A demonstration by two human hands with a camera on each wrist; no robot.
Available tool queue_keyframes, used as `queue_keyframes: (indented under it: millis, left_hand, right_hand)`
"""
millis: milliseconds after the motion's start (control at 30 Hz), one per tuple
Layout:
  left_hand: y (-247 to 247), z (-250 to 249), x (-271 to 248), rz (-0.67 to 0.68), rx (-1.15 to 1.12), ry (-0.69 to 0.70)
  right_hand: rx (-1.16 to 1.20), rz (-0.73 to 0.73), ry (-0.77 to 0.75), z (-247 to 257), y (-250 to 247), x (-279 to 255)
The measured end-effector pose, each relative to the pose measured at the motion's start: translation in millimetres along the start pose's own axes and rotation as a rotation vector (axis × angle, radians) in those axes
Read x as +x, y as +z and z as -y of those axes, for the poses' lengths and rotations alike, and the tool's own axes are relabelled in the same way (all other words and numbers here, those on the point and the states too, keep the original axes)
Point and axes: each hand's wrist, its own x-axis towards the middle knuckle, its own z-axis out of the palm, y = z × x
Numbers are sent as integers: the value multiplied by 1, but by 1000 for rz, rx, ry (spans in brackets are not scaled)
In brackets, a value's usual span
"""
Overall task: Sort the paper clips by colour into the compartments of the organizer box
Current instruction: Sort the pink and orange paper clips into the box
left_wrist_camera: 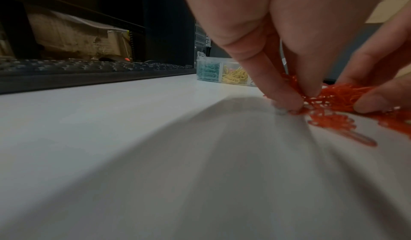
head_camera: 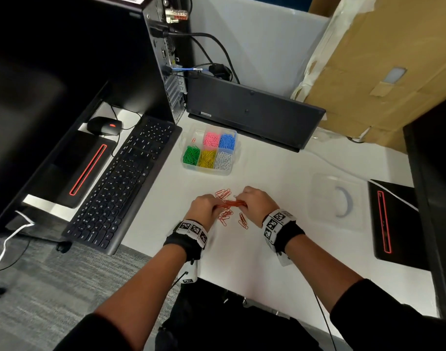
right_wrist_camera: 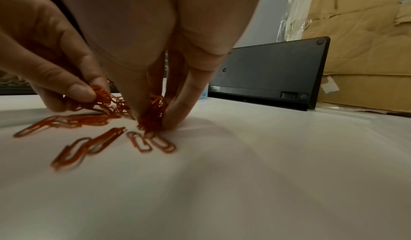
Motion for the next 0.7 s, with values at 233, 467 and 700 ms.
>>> queue_keyframes:
  millis: [233,467,700]
  left_hand:
    - [-24,1,13,24,-122,100]
    - [-68,12,23,8,-293,107]
    - [-104,27,47,-144,-404,53]
  right_hand:
    - [300,-34,52,-7,-22,3]
    - [781,49,192,-15,-59,1]
    - [870,50,144,-12,-99,19]
